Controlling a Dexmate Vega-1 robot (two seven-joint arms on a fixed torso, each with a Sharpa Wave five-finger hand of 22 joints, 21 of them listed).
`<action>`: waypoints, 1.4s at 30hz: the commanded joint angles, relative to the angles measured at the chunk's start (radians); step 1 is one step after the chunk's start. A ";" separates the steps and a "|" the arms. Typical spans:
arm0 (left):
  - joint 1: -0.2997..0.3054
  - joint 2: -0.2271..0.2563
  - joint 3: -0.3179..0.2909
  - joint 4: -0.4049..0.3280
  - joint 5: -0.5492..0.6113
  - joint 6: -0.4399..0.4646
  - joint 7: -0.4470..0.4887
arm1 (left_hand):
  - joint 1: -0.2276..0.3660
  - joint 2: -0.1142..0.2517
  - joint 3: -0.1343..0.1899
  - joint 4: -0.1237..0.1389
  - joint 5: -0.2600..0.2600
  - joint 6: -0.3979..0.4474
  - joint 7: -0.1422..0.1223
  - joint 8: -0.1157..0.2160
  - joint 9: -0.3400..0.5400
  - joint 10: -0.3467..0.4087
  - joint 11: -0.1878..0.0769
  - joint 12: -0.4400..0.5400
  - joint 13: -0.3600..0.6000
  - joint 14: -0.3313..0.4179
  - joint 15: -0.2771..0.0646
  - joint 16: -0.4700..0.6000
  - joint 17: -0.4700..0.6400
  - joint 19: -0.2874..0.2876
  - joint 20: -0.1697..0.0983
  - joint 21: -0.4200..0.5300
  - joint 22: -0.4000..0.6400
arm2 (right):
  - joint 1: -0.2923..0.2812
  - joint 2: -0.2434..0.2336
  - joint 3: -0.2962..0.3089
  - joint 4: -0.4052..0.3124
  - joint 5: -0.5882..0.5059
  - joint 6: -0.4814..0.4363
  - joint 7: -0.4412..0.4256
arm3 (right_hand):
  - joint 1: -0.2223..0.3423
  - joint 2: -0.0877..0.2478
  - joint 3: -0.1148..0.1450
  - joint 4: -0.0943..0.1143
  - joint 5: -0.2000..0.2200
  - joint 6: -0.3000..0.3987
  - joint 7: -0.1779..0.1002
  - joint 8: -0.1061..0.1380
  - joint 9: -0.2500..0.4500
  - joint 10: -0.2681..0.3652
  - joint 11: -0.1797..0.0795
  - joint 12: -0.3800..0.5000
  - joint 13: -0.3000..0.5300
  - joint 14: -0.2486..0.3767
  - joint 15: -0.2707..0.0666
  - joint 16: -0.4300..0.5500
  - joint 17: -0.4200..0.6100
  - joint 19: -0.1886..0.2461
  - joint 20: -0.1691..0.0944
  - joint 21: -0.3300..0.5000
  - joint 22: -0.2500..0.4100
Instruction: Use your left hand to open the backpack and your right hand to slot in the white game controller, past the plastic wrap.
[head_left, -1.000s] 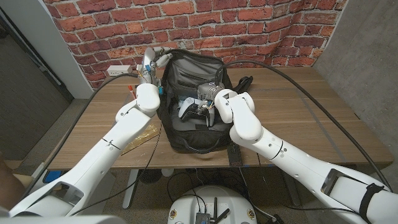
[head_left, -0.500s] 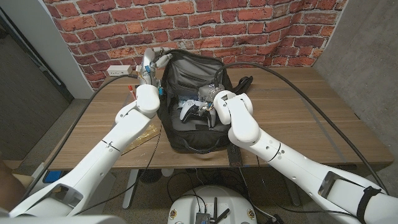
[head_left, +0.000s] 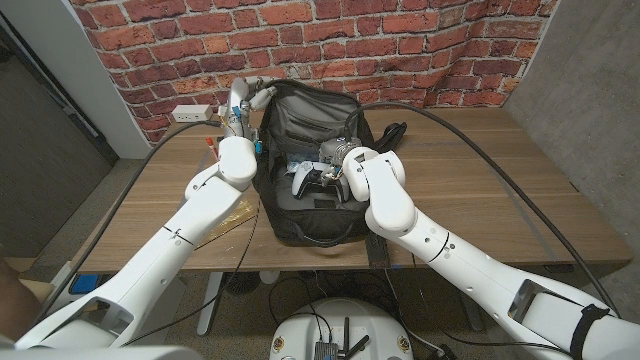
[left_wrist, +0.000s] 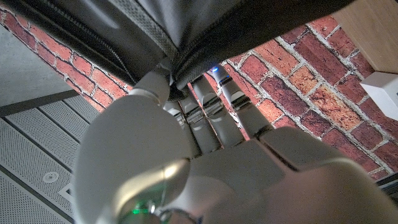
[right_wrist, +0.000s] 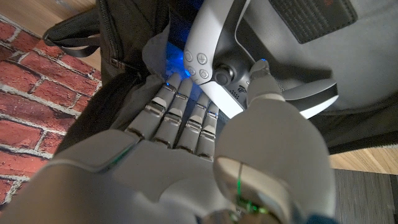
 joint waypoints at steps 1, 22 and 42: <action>0.009 -0.002 -0.008 0.001 -0.004 -0.007 0.004 | 0.000 0.013 0.002 0.005 0.004 -0.003 0.004 0.006 0.004 0.003 -0.005 0.005 0.005 0.004 -0.008 -0.002 0.004 0.012 -0.128 -0.006 0.003 | -0.008 0.015 0.011 -0.001 -0.032 0.023 0.049 | -0.015 -0.024 -0.010 0.001 -0.010 -0.041 0.002 -0.024 0.001 -0.061 0.019 -0.002 -0.004 -0.058 -0.031 -0.025 -0.005 -0.047 0.027 -0.016 0.000; 0.020 0.003 -0.016 -0.007 -0.009 -0.012 0.001 | -0.001 0.012 0.002 0.005 0.004 -0.003 0.004 0.006 0.004 0.004 -0.004 0.006 0.005 0.002 -0.008 -0.003 0.004 0.012 -0.127 -0.006 0.003 | -0.003 -0.016 0.049 -0.045 0.131 0.052 0.045 | -0.121 -0.055 -0.057 0.027 -0.025 -0.202 0.076 -0.123 -0.003 -0.253 0.111 -0.001 -0.038 -0.202 0.075 -0.099 -0.036 -0.145 0.082 -0.025 -0.005; 0.010 0.002 -0.019 0.010 -0.017 -0.019 -0.004 | -0.002 0.012 0.002 0.005 0.004 -0.003 0.003 0.007 0.004 0.003 -0.002 0.006 0.005 0.001 -0.008 -0.003 0.004 0.012 -0.127 -0.006 0.003 | -0.033 -0.110 0.074 -0.136 0.293 0.053 -0.097 | -0.129 -0.045 -0.055 0.021 -0.021 -0.179 0.065 -0.122 -0.005 -0.219 0.073 0.020 -0.062 -0.175 0.034 -0.092 -0.054 -0.097 0.042 -0.006 -0.006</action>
